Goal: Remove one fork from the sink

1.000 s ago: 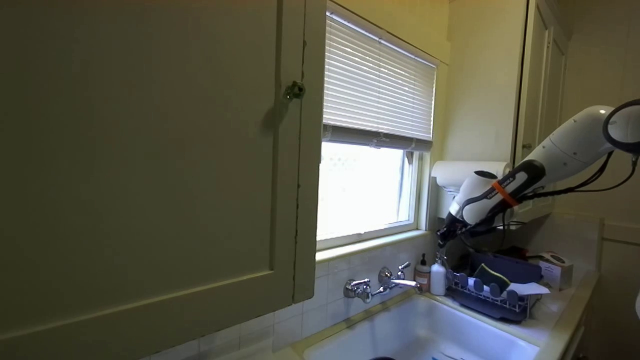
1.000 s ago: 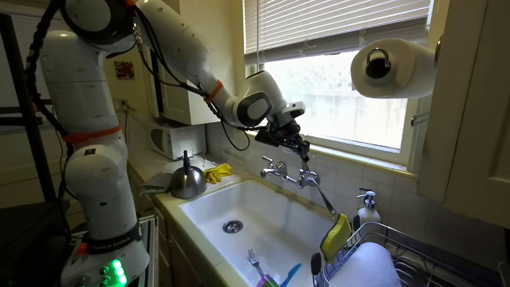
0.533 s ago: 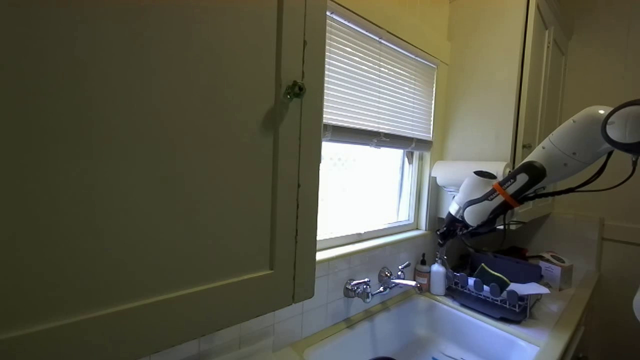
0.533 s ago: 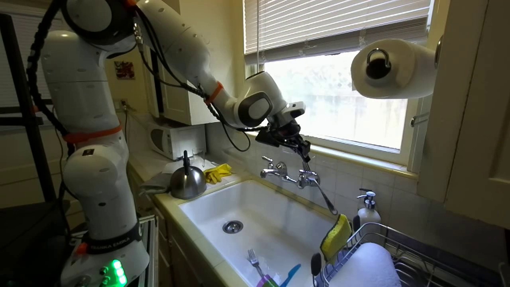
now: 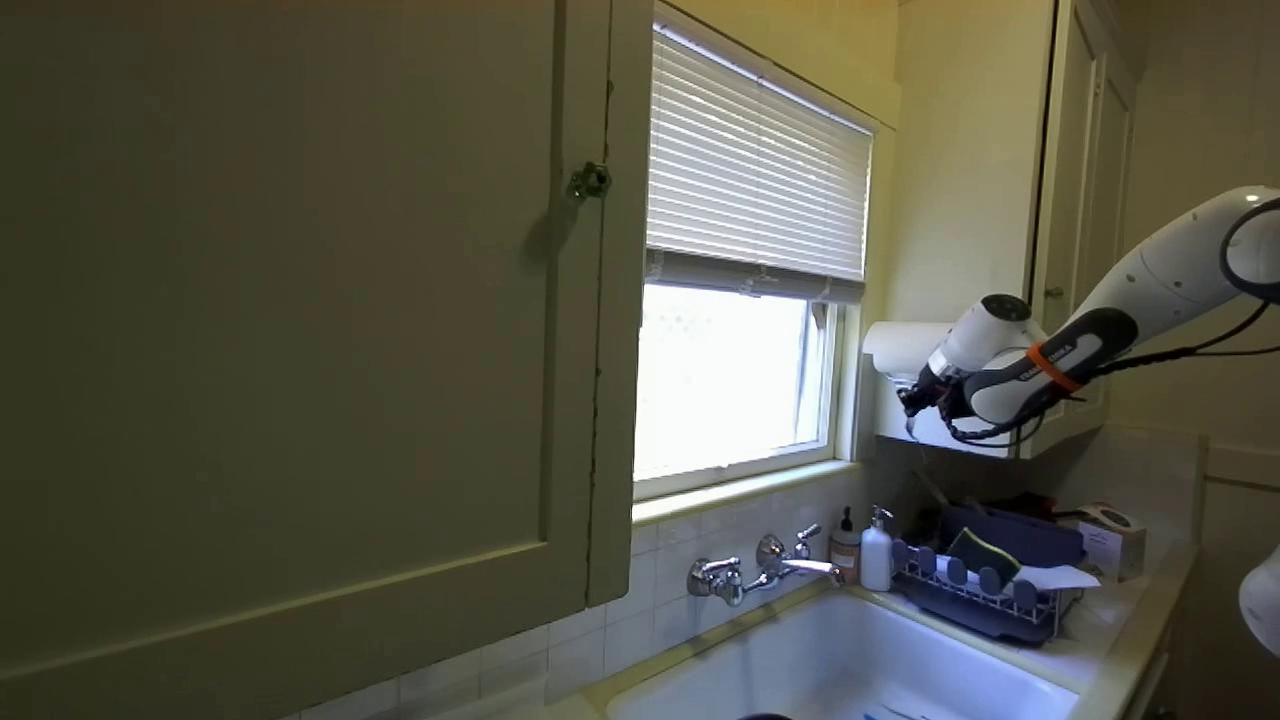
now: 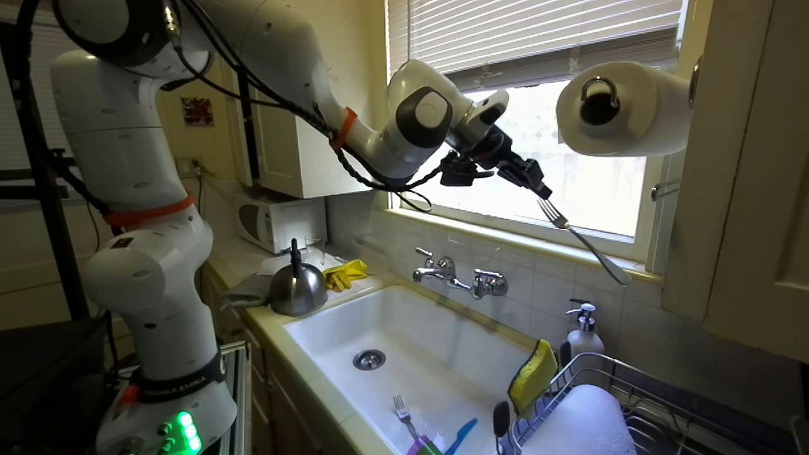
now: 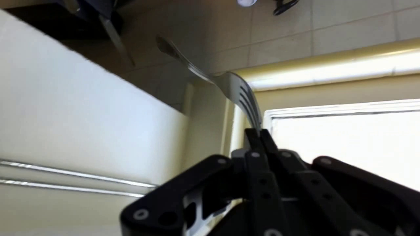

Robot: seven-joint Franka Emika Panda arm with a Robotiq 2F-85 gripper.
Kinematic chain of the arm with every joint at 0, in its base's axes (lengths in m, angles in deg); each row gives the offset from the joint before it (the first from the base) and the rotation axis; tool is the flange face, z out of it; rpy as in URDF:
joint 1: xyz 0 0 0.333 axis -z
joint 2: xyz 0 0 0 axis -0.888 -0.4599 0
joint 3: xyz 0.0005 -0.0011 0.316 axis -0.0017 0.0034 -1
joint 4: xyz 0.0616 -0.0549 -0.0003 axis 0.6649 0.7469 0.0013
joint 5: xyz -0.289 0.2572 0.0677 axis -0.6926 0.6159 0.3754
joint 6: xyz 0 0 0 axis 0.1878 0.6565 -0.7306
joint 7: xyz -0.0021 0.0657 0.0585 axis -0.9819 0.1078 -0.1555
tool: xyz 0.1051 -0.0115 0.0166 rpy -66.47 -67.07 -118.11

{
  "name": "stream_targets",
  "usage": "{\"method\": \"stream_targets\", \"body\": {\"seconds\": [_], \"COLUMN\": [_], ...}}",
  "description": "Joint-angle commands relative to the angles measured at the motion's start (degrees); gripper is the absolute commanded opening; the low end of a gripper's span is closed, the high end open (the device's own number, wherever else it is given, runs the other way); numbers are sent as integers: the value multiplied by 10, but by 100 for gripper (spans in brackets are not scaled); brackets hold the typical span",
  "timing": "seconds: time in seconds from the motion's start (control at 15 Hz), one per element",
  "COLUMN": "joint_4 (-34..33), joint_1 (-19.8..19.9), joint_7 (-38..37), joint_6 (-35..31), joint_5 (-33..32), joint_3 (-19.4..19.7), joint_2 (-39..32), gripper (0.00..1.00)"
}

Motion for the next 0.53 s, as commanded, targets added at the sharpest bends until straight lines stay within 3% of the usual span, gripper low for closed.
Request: {"method": "stream_targets", "body": {"seconds": [0.0,0.2,0.47], "joint_4": [-22,-26,8], "joint_1": [79,126,129], "joint_7": [-136,-227,-297], "joint_6": [8,20,34], "joint_5": [-155,-292,-395], "joint_3": [-19,-33,-36], "joint_2": [6,3,-6], "gripper": [1,1,1]}}
